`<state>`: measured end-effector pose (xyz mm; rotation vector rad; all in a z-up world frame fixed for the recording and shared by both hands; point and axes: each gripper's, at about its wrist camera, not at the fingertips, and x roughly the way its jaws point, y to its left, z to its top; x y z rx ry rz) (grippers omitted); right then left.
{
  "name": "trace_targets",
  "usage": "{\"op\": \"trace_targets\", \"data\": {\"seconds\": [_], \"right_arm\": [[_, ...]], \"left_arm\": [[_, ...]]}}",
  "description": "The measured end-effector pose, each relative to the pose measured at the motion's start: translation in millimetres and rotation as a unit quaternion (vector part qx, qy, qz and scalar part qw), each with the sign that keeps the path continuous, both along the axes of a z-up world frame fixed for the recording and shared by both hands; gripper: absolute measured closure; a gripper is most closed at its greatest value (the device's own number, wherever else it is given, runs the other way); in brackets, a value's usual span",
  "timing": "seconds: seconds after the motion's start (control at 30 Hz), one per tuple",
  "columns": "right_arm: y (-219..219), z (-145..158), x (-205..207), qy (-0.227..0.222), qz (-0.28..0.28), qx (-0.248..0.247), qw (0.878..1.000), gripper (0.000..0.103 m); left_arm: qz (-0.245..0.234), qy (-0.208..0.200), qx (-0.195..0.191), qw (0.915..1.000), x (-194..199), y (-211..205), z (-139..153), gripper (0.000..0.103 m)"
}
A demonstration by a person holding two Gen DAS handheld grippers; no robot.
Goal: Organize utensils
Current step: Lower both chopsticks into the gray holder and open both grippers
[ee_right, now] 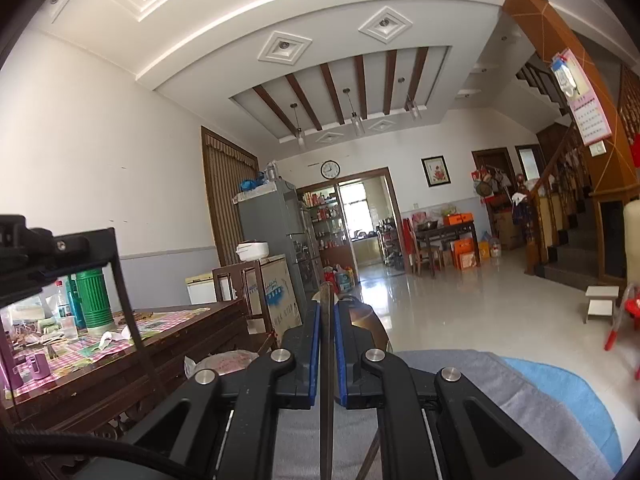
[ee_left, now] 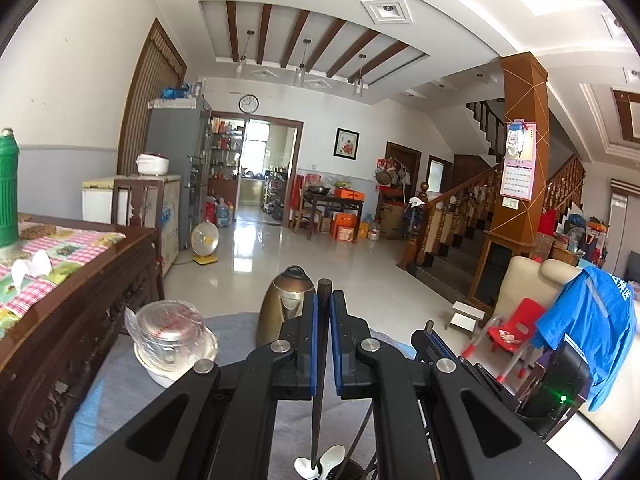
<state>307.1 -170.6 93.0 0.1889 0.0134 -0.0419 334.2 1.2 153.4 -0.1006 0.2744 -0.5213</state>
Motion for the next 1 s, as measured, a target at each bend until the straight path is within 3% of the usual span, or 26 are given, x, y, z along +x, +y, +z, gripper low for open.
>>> {"op": "trace_targets", "data": {"seconds": [0.57,0.83,1.0], "right_arm": [[-12.7,-16.8,1.4,0.043,0.010,0.027,0.999,0.095],[-5.5,-21.1,0.8,0.063,0.022,0.025,0.997,0.095],[-8.3,-23.5,-10.3,0.081,0.038,0.036,0.995,0.093]], "left_arm": [[-0.046,0.091,-0.022,0.9945,35.6,12.6,-43.7,0.097],[-0.074,0.129,0.014,0.9887,36.4,6.9,-51.0,0.097],[-0.071,0.131,0.010,0.9888,25.3,15.8,-45.5,0.097]]}}
